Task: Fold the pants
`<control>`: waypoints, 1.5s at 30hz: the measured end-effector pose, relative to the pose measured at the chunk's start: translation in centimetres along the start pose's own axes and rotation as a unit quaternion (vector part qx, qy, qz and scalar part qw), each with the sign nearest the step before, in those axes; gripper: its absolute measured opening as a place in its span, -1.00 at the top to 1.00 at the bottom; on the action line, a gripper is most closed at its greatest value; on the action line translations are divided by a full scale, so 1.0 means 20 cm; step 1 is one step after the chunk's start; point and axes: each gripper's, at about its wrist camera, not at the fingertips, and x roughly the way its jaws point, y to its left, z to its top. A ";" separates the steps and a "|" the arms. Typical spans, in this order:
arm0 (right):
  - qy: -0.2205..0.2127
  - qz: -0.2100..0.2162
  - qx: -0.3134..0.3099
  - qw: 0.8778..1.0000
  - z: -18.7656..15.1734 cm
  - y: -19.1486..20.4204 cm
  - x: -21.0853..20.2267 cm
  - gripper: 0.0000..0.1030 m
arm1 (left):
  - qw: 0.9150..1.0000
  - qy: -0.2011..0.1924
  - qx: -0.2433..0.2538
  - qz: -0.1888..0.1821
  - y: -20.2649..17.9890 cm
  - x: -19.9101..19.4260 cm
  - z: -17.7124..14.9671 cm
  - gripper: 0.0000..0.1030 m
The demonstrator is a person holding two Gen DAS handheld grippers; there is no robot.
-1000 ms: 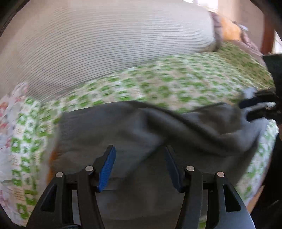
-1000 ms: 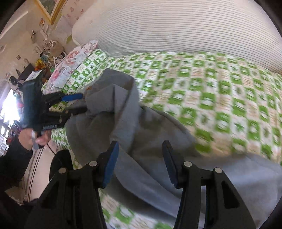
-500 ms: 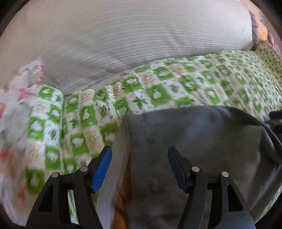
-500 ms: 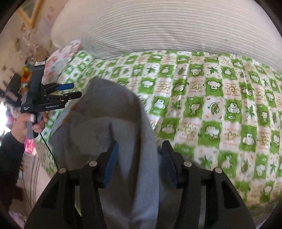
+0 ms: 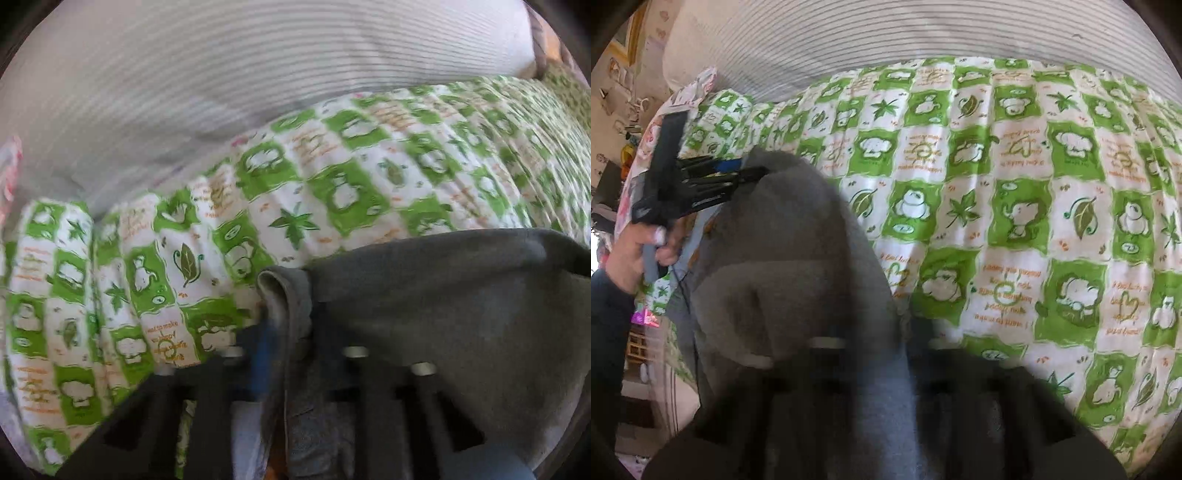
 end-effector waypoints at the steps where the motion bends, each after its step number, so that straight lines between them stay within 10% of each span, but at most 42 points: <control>1: -0.012 0.000 0.008 1.000 0.01 -0.01 -0.02 0.86 | 1.000 -0.010 0.005 0.013 -0.02 -0.04 0.00 0.73; 15: -0.165 0.018 -0.085 0.982 -0.05 0.38 -0.65 0.86 | 0.977 -0.197 -0.084 0.027 0.20 -0.99 -0.27 0.73; 30: -0.062 0.008 -0.179 0.982 -0.65 0.69 -0.32 0.86 | 0.965 -0.196 -0.175 0.005 0.15 -0.95 -0.99 0.72; 45: 0.007 0.010 -0.221 0.975 -0.89 0.75 -0.16 0.77 | 0.958 -0.179 -0.217 -0.048 0.10 -0.81 -1.31 0.58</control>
